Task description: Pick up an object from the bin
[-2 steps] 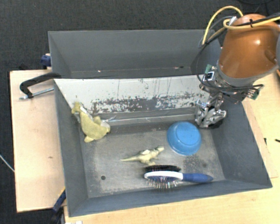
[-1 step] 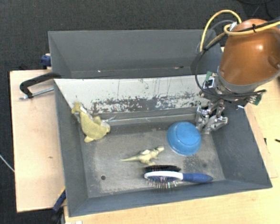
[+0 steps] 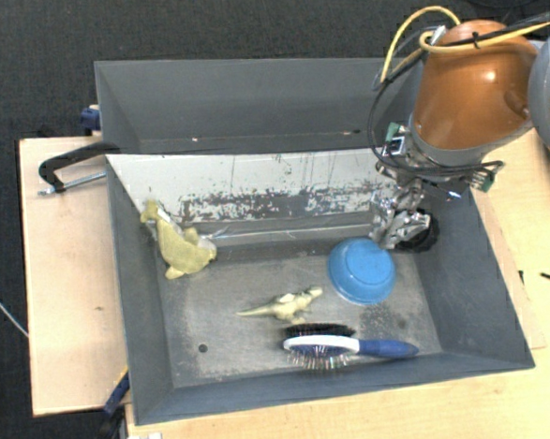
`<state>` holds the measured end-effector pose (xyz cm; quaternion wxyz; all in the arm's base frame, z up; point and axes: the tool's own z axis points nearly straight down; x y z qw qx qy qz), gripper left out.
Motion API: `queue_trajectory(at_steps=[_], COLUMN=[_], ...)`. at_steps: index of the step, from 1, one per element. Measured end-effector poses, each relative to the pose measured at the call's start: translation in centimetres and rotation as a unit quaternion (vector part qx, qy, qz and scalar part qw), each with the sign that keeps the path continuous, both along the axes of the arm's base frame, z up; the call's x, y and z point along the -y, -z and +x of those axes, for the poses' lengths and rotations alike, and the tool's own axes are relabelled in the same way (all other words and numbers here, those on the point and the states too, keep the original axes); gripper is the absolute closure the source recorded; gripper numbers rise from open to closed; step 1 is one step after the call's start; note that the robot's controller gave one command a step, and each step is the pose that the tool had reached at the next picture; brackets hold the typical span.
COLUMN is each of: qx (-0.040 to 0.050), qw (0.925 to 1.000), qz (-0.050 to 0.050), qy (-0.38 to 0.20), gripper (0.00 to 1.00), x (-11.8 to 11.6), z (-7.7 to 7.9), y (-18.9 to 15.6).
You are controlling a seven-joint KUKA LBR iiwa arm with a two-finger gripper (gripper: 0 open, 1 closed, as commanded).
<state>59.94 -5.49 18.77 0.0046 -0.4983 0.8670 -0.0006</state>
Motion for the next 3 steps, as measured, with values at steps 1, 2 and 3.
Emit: queue_trajectory(at_steps=[1,2,3], qx=[-0.001,-0.006,0.0023], qw=[1.0,0.9947,0.9979], qz=[0.0,0.0,0.0], qy=[0.001,-0.103,-0.065], gripper=[0.0,0.0,0.0], x=[0.1,-10.4,-9.9], z=[-0.1,-5.7,-5.7], y=[0.0,6.0,11.5])
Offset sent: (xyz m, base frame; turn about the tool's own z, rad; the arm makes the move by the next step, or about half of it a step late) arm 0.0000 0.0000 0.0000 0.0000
